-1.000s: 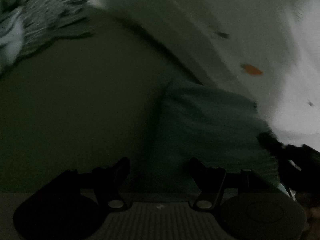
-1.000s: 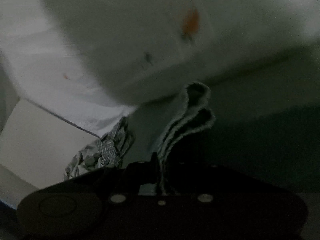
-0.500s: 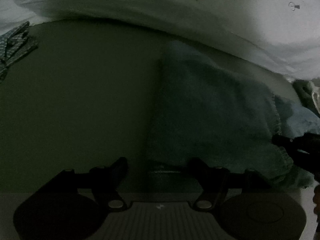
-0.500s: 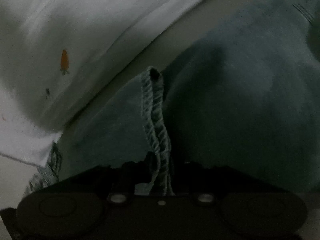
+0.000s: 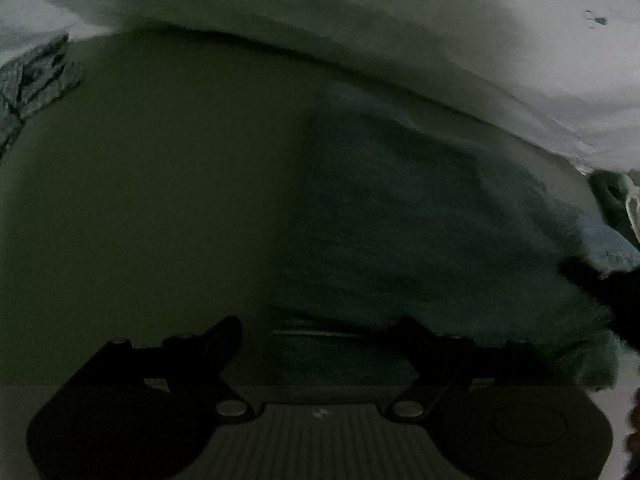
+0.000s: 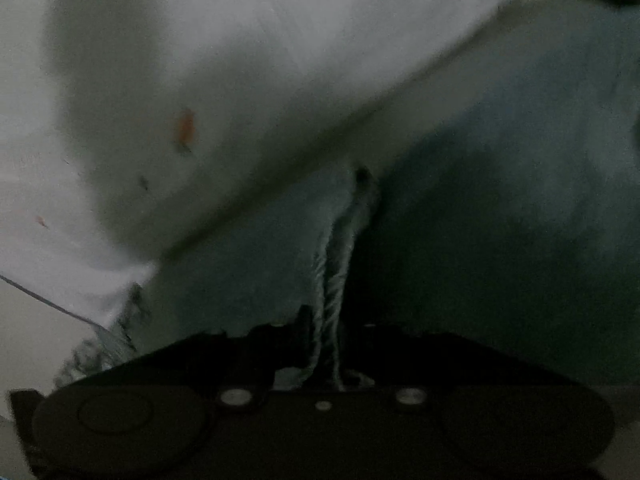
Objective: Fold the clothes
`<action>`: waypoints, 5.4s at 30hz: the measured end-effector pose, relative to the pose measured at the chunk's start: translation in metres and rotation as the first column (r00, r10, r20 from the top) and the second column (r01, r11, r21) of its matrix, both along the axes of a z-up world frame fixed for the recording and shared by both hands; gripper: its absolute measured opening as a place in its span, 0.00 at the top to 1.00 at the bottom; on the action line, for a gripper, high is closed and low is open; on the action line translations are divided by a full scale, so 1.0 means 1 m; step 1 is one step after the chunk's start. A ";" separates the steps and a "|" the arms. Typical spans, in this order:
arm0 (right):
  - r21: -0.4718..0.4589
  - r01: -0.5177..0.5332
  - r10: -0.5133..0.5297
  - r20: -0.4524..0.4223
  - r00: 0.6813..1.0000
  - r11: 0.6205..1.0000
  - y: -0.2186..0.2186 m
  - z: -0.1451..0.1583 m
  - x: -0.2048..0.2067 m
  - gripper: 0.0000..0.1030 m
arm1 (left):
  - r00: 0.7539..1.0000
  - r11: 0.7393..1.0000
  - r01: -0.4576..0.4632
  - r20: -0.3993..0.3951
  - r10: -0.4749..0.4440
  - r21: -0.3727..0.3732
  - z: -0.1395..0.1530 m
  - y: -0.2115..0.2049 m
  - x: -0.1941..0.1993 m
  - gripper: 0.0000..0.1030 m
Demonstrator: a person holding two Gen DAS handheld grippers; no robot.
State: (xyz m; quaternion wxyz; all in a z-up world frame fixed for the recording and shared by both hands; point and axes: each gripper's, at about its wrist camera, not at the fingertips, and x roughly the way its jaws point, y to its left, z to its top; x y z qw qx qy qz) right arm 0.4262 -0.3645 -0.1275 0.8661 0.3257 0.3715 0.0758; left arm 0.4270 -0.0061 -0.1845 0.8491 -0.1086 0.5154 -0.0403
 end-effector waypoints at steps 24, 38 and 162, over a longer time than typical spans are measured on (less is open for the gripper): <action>-0.161 0.429 -0.437 -0.018 0.899 0.889 -0.140 -0.031 -0.117 0.24 | 1.000 1.000 -0.005 0.018 0.005 0.017 0.021 -0.027 0.014 0.06; -0.099 0.711 -0.714 0.007 0.700 0.697 -0.265 -0.056 -0.108 0.15 | 0.998 0.975 0.055 -0.030 -0.050 0.217 0.005 -0.078 0.052 0.00; 0.738 0.559 -0.536 -0.317 0.782 0.379 -0.125 -0.110 -0.057 0.47 | 0.910 0.929 -0.176 0.307 0.280 -0.325 0.072 0.024 0.075 0.90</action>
